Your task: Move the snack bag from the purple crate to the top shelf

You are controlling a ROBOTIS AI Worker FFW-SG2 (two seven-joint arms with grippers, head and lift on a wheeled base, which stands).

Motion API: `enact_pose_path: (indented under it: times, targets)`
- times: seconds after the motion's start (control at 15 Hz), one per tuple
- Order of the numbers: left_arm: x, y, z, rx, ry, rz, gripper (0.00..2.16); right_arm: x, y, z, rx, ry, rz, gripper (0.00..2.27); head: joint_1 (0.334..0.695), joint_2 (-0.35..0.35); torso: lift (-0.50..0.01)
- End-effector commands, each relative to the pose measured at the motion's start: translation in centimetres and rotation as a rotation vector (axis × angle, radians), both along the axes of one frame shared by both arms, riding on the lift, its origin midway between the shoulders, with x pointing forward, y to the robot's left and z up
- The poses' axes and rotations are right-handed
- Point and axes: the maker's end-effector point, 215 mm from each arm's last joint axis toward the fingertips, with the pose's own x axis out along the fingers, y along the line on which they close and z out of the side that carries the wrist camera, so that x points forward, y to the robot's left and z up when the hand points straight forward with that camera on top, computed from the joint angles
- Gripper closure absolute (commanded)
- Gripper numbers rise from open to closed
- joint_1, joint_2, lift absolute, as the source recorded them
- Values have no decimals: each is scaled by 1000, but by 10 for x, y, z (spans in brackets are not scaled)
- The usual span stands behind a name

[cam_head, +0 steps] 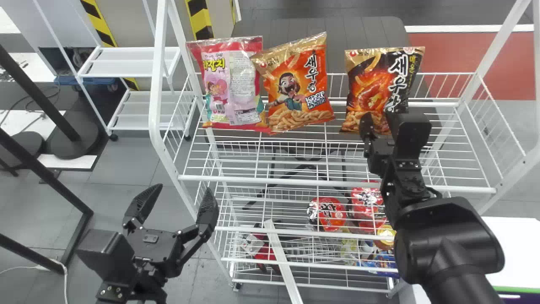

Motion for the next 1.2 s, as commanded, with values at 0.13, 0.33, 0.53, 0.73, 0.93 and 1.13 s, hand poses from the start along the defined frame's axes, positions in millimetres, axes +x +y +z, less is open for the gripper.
enact_pose_path:
  times: [0.13, 0.33, 0.53, 0.73, 0.93, 1.13]
  targets:
    - [0, 0, 0, 0, 0, 1, 66, 1, 2, 6, 3, -21, 3, 417, 695, 71, 0]
    - [0, 0, 0, 2, 0, 2, 66, 0, 3, 8, -3, -32, 6, 394, 695, 72, 0]
    - [0, 2, 3, 2, -11, 6, 66, -2, 9, 19, -17, -62, 18, 319, 695, 76, 0]
    - [1, 4, 3, 4, -13, 11, 66, -14, 25, 51, -47, -129, 41, 296, 695, 85, 0]
    - [0, 7, 7, 6, -19, 18, 66, -31, 30, 85, -57, -160, 46, 259, 695, 103, 0]
    - [-3, 12, 11, 13, -22, 25, 66, -59, 45, 96, -32, -116, 83, 144, 695, 122, 0]
